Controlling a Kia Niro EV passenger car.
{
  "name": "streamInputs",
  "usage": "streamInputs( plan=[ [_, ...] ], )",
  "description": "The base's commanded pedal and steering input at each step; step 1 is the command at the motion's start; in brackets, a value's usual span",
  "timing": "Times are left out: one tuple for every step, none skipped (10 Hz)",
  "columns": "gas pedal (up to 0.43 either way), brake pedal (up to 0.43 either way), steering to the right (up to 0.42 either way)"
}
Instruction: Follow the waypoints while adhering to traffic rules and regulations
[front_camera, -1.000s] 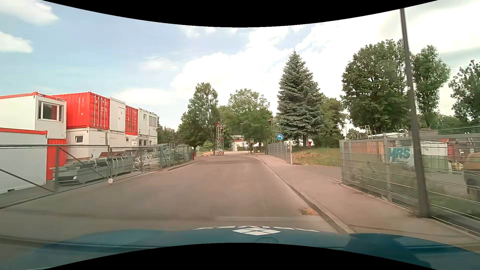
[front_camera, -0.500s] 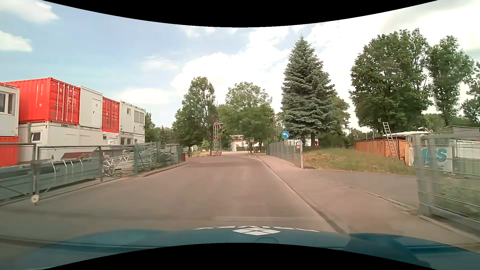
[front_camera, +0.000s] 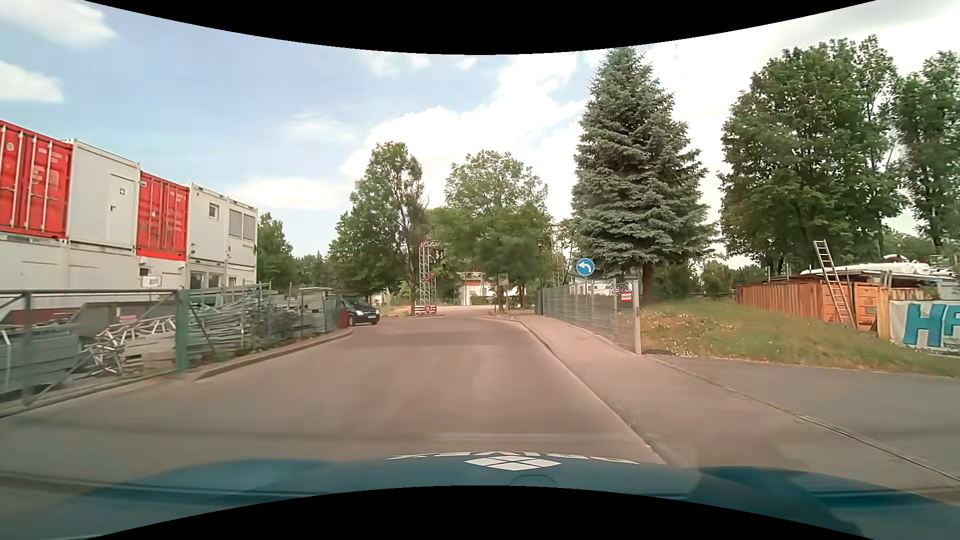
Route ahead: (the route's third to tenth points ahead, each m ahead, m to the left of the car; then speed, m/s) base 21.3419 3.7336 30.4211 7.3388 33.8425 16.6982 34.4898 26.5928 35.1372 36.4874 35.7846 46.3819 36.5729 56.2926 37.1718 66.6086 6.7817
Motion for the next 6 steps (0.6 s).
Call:
streamInputs(
  plan=[
    [0.138, 0.0, 0.005],
    [0.138, 0.0, 0.005],
    [0.138, 0.0, 0.005],
    [0.138, 0.0, 0.005],
    [0.15, 0.0, 0.005],
    [0.15, 0.0, 0.005]
  ],
)
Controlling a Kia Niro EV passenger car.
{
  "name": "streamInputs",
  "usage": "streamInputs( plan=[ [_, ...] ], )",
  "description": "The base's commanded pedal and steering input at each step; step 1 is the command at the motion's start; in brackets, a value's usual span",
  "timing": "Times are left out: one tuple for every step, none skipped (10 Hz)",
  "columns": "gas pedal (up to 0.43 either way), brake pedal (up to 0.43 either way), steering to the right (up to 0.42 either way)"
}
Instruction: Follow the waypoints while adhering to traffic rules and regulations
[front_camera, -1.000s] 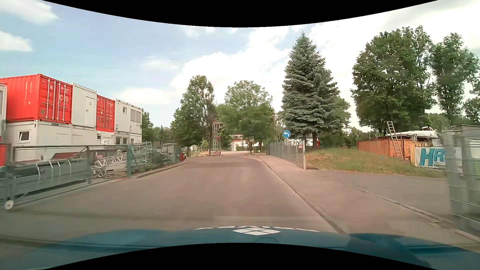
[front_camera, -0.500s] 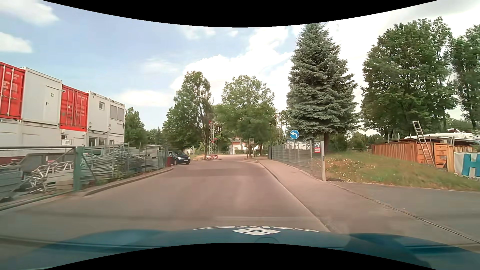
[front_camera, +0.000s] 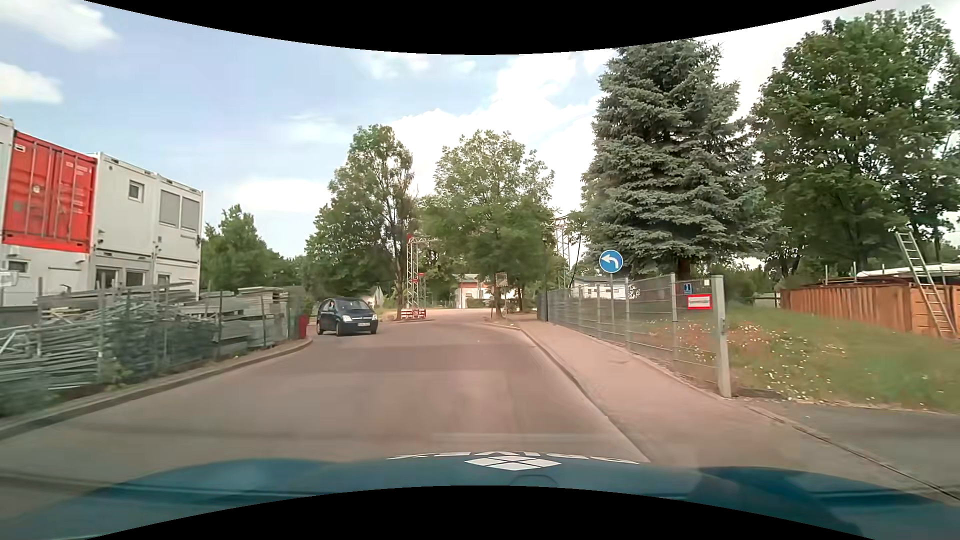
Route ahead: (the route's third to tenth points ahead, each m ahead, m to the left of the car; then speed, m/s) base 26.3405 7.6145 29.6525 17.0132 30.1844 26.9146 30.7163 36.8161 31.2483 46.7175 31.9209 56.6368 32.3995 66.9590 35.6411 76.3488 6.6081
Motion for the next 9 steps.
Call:
streamInputs(
  plan=[
    [0.15, 0.0, 0.005],
    [0.15, 0.0, 0.005],
    [0.15, 0.0, 0.005],
    [0.15, 0.0, 0.005],
    [0.15, 0.0, 0.002],
    [0.15, 0.0, -0.003],
    [0.138, 0.0, -0.007],
    [0.138, 0.0, -0.01],
    [0.118, 0.0, -0.014]
  ],
)
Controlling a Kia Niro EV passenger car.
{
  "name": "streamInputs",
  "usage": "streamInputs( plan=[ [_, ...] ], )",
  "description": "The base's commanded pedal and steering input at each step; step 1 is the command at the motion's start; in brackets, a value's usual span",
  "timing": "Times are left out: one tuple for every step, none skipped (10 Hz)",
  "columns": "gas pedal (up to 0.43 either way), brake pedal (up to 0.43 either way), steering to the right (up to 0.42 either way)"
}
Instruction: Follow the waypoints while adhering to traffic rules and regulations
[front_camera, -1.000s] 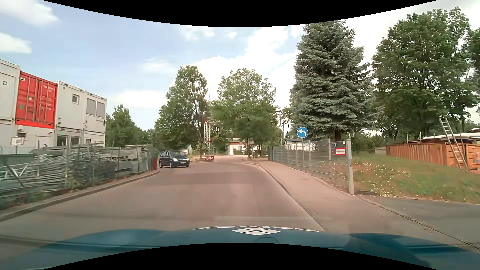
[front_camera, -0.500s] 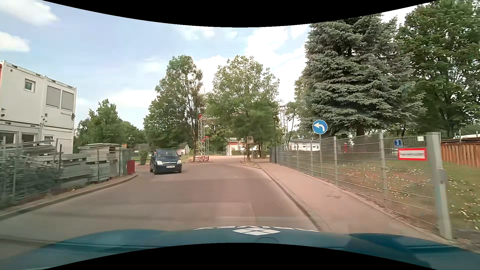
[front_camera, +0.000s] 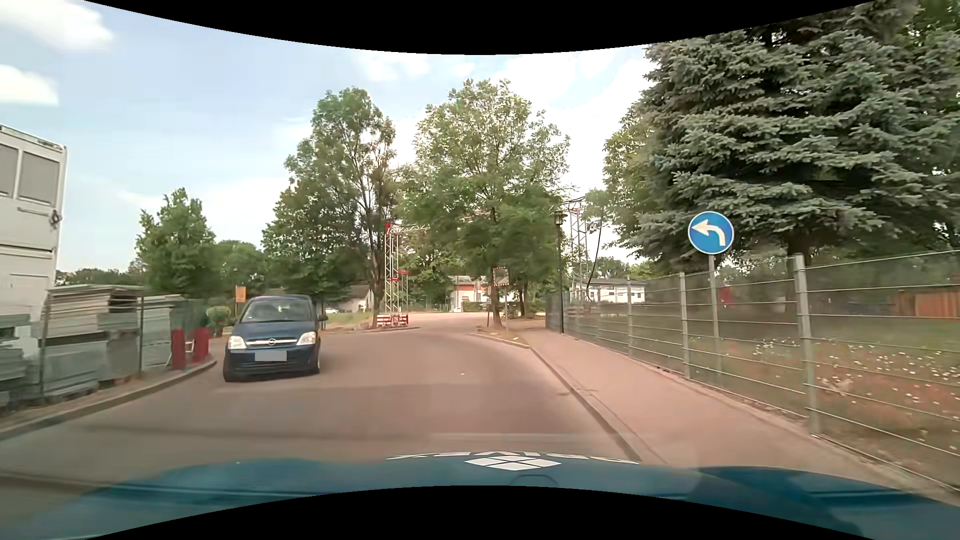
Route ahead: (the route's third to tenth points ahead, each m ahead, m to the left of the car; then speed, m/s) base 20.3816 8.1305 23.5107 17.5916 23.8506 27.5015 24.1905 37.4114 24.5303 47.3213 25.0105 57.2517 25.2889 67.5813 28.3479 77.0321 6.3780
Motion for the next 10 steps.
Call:
streamInputs(
  plan=[
    [0.118, 0.0, -0.018],
    [0.118, 0.0, -0.02],
    [0.118, 0.0, -0.023],
    [0.118, 0.0, -0.027],
    [0.118, 0.0, -0.028],
    [0.118, 0.0, -0.028],
    [0.118, 0.0, -0.028],
    [0.118, 0.0, -0.032],
    [0.118, 0.0, -0.038],
    [0.13, 0.0, -0.05]
  ],
)
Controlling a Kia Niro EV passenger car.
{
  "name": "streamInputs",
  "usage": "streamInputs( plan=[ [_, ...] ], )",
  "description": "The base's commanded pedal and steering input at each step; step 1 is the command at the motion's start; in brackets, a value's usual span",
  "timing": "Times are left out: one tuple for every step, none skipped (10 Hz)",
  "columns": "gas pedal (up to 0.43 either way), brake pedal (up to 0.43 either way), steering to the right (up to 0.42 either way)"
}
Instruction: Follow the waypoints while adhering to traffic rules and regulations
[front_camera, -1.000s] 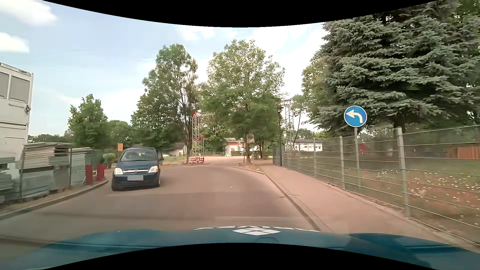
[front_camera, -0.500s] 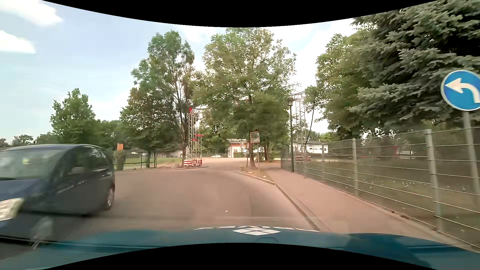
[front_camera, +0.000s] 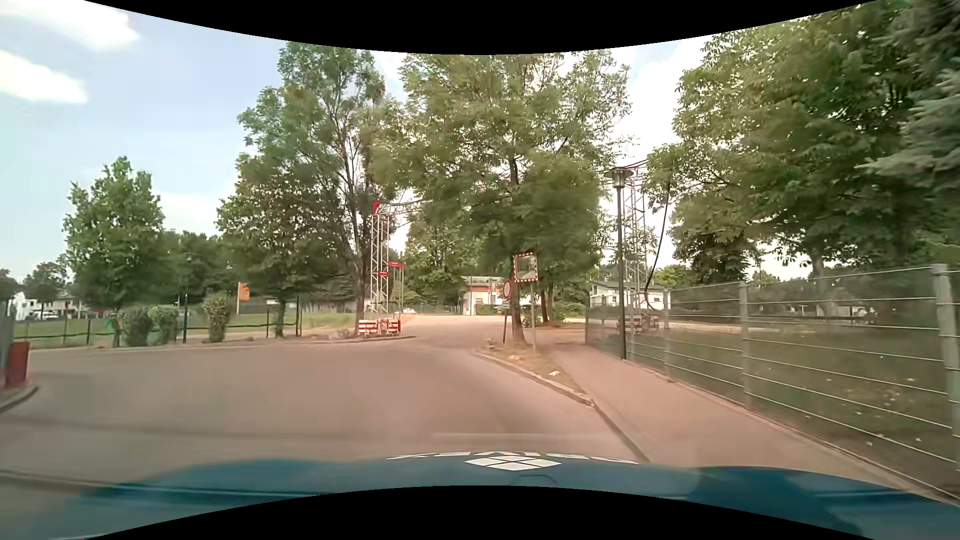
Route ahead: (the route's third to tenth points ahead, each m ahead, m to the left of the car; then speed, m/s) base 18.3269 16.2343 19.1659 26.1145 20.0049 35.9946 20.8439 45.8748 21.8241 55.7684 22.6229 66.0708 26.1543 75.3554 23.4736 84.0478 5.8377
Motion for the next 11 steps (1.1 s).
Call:
streamInputs(
  plan=[
    [0.13, 0.0, -0.07],
    [0.138, 0.0, -0.091],
    [0.138, 0.0, -0.111],
    [0.15, 0.0, -0.129],
    [0.157, 0.0, -0.144],
    [0.157, 0.0, -0.156],
    [0.157, 0.0, -0.166],
    [0.157, 0.0, -0.177],
    [0.157, 0.0, -0.183],
    [0.157, 0.0, -0.188],
    [0.157, 0.0, -0.193]
  ],
)
